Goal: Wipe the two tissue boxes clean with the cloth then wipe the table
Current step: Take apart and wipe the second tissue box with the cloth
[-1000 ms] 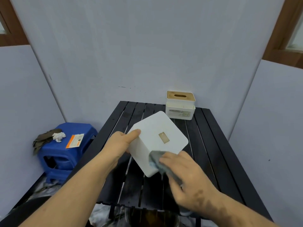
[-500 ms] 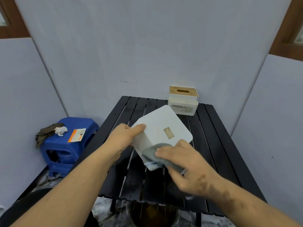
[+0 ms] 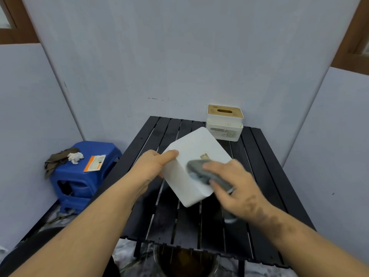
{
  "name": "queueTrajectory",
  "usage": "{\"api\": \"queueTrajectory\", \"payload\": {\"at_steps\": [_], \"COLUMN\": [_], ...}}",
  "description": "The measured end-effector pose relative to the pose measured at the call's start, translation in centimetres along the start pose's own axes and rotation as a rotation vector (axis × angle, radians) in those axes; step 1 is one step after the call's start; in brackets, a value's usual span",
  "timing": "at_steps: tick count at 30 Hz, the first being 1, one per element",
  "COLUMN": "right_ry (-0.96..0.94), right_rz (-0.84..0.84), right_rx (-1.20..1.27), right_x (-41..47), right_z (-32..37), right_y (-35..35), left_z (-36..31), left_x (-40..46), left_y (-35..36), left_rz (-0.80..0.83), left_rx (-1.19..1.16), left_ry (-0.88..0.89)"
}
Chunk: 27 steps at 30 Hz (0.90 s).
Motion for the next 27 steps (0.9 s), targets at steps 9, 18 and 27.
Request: {"api": "queueTrajectory", "payload": {"at_steps": [9,18,27], "right_ry": [-0.141,0.502,0.3], "right_rz": [0.057,-0.113,-0.117], "right_rx": [-0.051,-0.127,-0.107], "right_x": [0.1,1.5,2.6], "right_z": [3.9,-3.3,-1.8], "right_y": [1.7,-1.4,-1.0], "left_z": [0.2,0.4,0.6], "left_x": [-0.3,-1.0,-0.8], "left_y": [0.2,1.1,1.3], "left_rz": [0.034,0.094,0.079], "left_rx": [-0.006,-0.001,0.023], "left_ry": [-0.053,-0.065,-0.052]}}
Point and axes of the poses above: each hand's wrist, its own x-axis towards the middle knuckle, its own y-axis out of the palm, z = x × y, the point moved 6 cm from there along x, towards the middle knuckle, and after that the axes turned 2 degrees about y, right-handed, at the moved point
